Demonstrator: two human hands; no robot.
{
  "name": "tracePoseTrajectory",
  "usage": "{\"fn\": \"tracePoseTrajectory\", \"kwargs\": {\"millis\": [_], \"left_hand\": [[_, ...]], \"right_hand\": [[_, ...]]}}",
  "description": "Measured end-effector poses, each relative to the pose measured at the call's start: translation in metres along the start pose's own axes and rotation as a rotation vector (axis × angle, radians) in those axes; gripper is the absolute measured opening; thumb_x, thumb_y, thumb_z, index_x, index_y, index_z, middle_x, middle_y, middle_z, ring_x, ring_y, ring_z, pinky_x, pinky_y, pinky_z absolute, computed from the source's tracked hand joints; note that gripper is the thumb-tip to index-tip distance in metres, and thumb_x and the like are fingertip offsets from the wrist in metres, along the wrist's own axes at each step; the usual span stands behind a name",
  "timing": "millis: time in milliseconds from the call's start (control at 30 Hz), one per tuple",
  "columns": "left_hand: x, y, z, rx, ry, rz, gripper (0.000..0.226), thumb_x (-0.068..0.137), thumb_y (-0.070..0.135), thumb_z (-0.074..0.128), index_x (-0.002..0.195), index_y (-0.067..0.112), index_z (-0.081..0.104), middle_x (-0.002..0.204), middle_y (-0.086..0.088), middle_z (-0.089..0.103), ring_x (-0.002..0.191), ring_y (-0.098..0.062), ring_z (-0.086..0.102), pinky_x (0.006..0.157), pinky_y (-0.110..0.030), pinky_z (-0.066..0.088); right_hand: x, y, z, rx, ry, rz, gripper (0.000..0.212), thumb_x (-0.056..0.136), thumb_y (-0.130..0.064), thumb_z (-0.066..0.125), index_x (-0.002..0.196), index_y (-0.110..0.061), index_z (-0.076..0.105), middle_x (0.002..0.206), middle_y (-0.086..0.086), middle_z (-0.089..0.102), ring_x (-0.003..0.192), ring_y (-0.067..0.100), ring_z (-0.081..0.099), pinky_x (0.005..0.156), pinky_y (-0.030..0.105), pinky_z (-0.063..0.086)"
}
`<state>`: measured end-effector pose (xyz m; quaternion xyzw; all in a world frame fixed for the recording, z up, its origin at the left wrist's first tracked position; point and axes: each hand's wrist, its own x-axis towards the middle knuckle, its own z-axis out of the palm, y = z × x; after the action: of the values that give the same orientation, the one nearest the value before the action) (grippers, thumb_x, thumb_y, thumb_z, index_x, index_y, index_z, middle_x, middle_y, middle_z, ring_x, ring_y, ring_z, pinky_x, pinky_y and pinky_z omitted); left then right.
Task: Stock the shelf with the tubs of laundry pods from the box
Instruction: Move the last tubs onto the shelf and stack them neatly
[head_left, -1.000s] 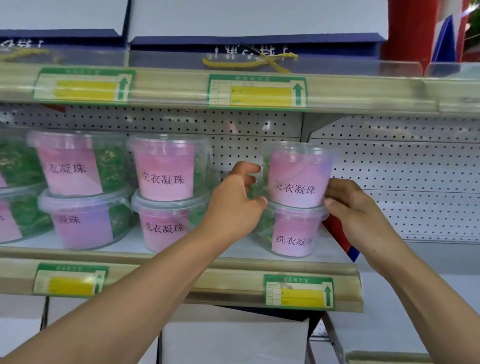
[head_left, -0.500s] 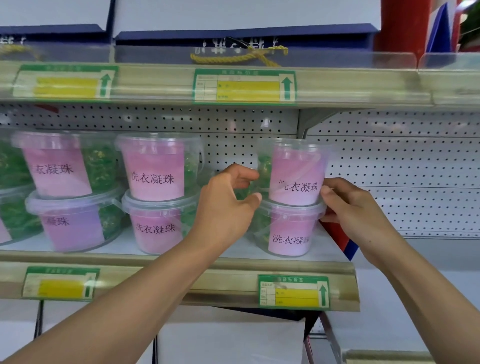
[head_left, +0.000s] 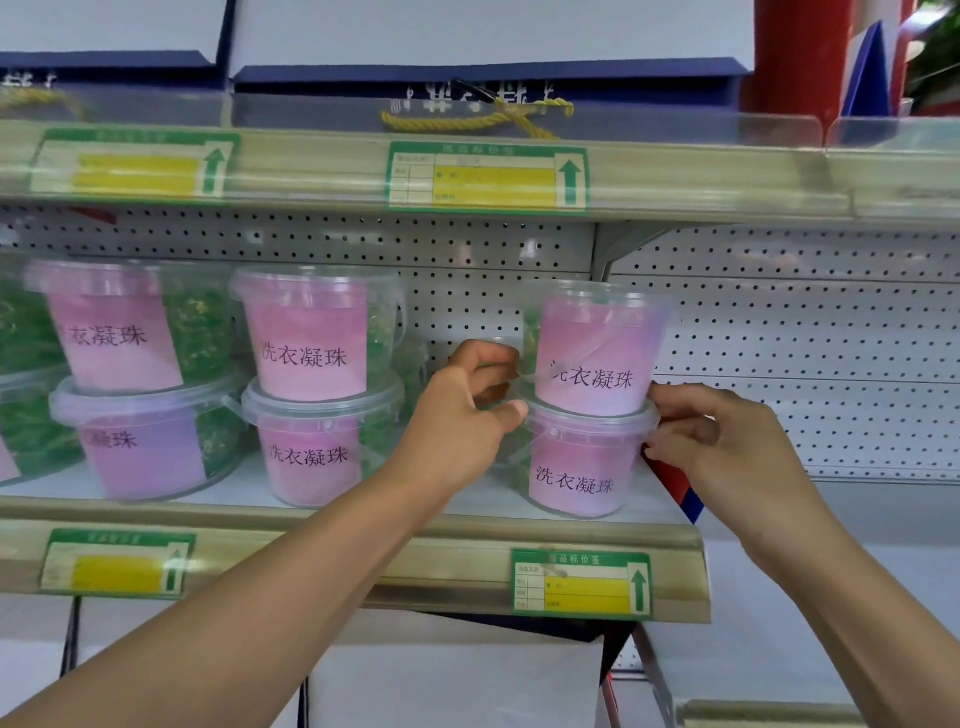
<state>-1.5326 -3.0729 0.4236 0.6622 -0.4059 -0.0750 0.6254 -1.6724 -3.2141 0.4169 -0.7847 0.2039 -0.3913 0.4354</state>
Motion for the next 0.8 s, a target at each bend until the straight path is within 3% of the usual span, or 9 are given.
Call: {"fn": "tracePoseTrajectory", "kwargs": {"millis": [67, 167, 267, 333, 433, 600, 800], "left_hand": [[0.001, -0.001, 0.0, -0.023, -0.001, -0.004, 0.039, 0.087, 0.0, 0.06, 0.115, 0.023, 0.049, 0.125, 0.001, 0.059, 0.115, -0.013, 0.055, 0.087, -0.026, 0.045], [0.002, -0.001, -0.001, -0.033, 0.006, -0.002, 0.04, 0.085, 0.0, 0.062, 0.114, 0.025, 0.049, 0.119, 0.003, 0.062, 0.106, -0.009, 0.058, 0.08, -0.023, 0.045], [0.003, -0.002, -0.003, -0.044, 0.025, 0.007, 0.04, 0.083, -0.001, 0.064, 0.109, 0.026, 0.05, 0.108, 0.006, 0.065, 0.096, -0.007, 0.061, 0.071, -0.019, 0.045], [0.003, -0.002, -0.003, -0.046, 0.036, 0.011, 0.039, 0.083, -0.001, 0.065, 0.108, 0.025, 0.051, 0.104, 0.006, 0.067, 0.091, -0.008, 0.062, 0.068, -0.017, 0.044], [0.003, -0.002, -0.003, -0.031, 0.041, 0.018, 0.04, 0.082, -0.001, 0.065, 0.108, 0.027, 0.053, 0.102, 0.008, 0.067, 0.09, -0.008, 0.063, 0.071, -0.019, 0.044], [0.002, -0.003, -0.003, -0.026, 0.072, 0.034, 0.04, 0.079, -0.002, 0.068, 0.105, 0.027, 0.057, 0.108, 0.001, 0.069, 0.093, -0.011, 0.065, 0.074, -0.022, 0.048], [0.003, -0.005, -0.001, 0.006, 0.115, 0.04, 0.038, 0.078, 0.0, 0.069, 0.104, 0.025, 0.058, 0.106, 0.0, 0.07, 0.096, -0.013, 0.066, 0.088, -0.033, 0.053]], "right_hand": [[-0.001, 0.004, 0.001, -0.065, 0.022, -0.032, 0.038, 0.077, 0.009, 0.062, 0.106, -0.015, 0.064, 0.101, 0.008, 0.063, 0.084, 0.015, 0.064, 0.083, 0.027, 0.053], [0.0, 0.006, 0.003, -0.165, 0.079, -0.115, 0.037, 0.074, 0.005, 0.071, 0.095, -0.024, 0.061, 0.094, 0.005, 0.063, 0.079, 0.012, 0.064, 0.075, 0.013, 0.051], [0.0, 0.005, 0.0, -0.15, 0.081, -0.13, 0.036, 0.074, 0.003, 0.072, 0.088, -0.028, 0.06, 0.08, 0.0, 0.066, 0.069, 0.01, 0.064, 0.073, 0.018, 0.052], [-0.001, 0.002, -0.002, -0.095, 0.032, -0.117, 0.042, 0.074, 0.006, 0.07, 0.099, -0.025, 0.059, 0.088, -0.006, 0.065, 0.07, 0.011, 0.063, 0.072, 0.025, 0.054], [-0.001, -0.003, -0.004, 0.017, -0.055, -0.11, 0.054, 0.076, 0.013, 0.059, 0.109, -0.029, 0.056, 0.103, -0.009, 0.062, 0.075, 0.012, 0.061, 0.072, 0.022, 0.048], [0.001, 0.002, -0.003, 0.028, -0.066, -0.117, 0.057, 0.078, 0.013, 0.055, 0.117, -0.029, 0.056, 0.1, -0.008, 0.06, 0.085, 0.022, 0.061, 0.075, 0.019, 0.044], [0.007, 0.013, 0.0, -0.008, -0.052, -0.134, 0.05, 0.077, 0.013, 0.057, 0.113, -0.021, 0.058, 0.101, 0.005, 0.062, 0.085, 0.022, 0.062, 0.069, 0.017, 0.05]]}}
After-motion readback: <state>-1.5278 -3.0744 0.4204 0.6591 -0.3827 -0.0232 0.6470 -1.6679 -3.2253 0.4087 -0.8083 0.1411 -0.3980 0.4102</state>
